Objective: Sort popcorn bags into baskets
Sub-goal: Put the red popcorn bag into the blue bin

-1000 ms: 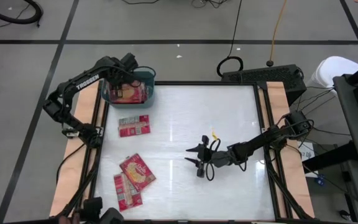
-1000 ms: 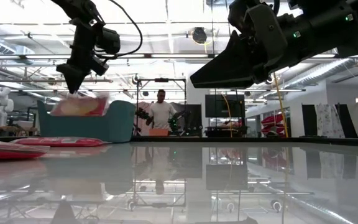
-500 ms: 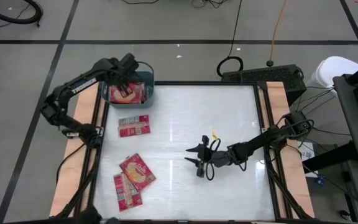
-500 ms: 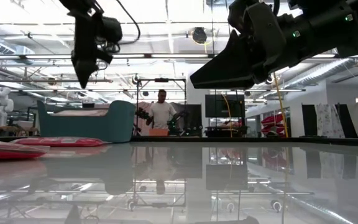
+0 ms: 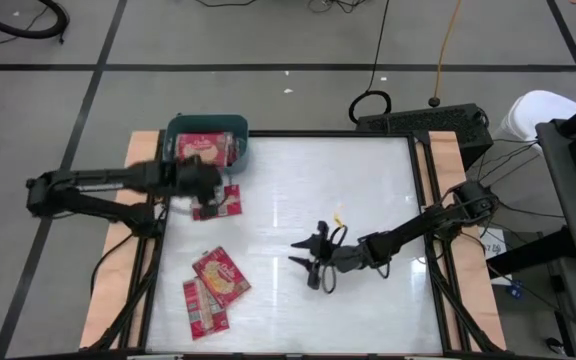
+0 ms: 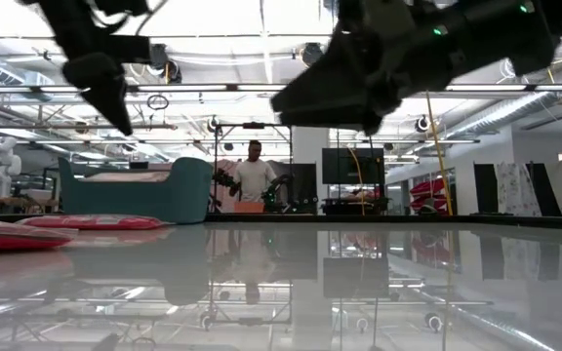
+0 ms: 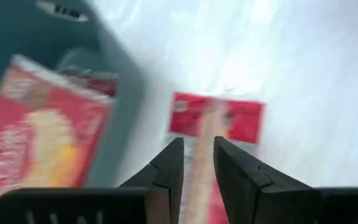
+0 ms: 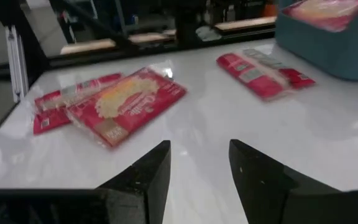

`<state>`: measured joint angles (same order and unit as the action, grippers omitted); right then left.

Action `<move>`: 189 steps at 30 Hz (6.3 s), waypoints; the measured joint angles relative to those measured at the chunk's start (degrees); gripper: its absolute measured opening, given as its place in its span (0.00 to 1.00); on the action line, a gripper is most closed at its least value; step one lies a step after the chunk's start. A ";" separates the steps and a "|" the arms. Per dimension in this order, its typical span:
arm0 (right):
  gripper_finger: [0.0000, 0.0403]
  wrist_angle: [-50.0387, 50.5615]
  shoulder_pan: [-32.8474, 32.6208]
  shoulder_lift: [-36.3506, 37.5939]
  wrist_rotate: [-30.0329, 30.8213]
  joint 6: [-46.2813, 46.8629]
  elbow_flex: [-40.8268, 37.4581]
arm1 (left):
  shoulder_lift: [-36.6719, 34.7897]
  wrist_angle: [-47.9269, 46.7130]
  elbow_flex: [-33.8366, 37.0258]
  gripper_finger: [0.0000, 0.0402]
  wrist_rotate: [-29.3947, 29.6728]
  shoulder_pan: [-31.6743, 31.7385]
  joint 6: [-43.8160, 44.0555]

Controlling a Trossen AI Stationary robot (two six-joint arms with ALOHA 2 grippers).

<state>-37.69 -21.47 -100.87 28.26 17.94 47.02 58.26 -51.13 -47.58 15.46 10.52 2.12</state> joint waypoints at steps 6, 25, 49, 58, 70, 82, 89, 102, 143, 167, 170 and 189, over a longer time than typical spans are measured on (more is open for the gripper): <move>0.39 10.86 -0.03 -8.67 -5.95 -2.98 13.83 | -5.21 10.51 11.25 0.23 4.86 -15.99 12.98; 0.55 28.93 -0.31 -31.26 -13.54 -17.76 47.24 | -5.03 33.65 23.38 0.24 15.74 -33.22 29.14; 0.06 24.83 1.84 -35.98 -13.17 -18.83 47.29 | -5.01 35.05 23.38 0.24 16.22 -34.34 30.13; 0.00 30.92 -0.69 -31.79 -4.52 -40.12 47.11 | -5.01 34.75 23.38 0.25 15.20 -34.34 34.41; 0.00 38.36 -3.27 -25.81 -0.95 -73.66 47.11 | -5.01 52.92 23.38 0.64 -8.94 -34.90 13.76; 0.00 38.97 -3.46 -22.21 -1.27 -88.86 47.13 | 2.64 56.68 23.38 0.73 -29.33 -25.52 7.43; 0.00 39.07 -3.38 -20.86 -3.03 -96.23 47.18 | 9.90 63.93 23.35 0.70 -40.35 -18.21 4.45; 0.00 38.86 -1.91 -20.49 -6.02 -102.79 47.18 | 25.07 73.91 22.74 0.70 -59.28 -13.92 0.29; 0.31 46.98 -10.58 -20.46 36.09 -12.98 37.47 | 0.69 10.17 -9.18 0.10 -16.51 -3.35 -11.65; 0.24 38.95 -14.19 -6.61 26.96 2.90 17.45 | 8.36 2.38 -20.34 0.10 -17.83 35.55 -30.99; 0.24 29.70 -14.29 -2.92 25.26 2.89 11.19 | 11.55 1.59 -20.34 0.10 -17.67 38.81 -32.21; 0.24 8.54 -14.18 2.62 21.08 -1.11 -1.91 | 18.77 -1.34 -20.32 0.11 -13.78 44.81 -35.70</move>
<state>-29.15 -35.65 -98.26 49.34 16.83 45.10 77.03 -52.47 -67.90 1.67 55.33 -33.58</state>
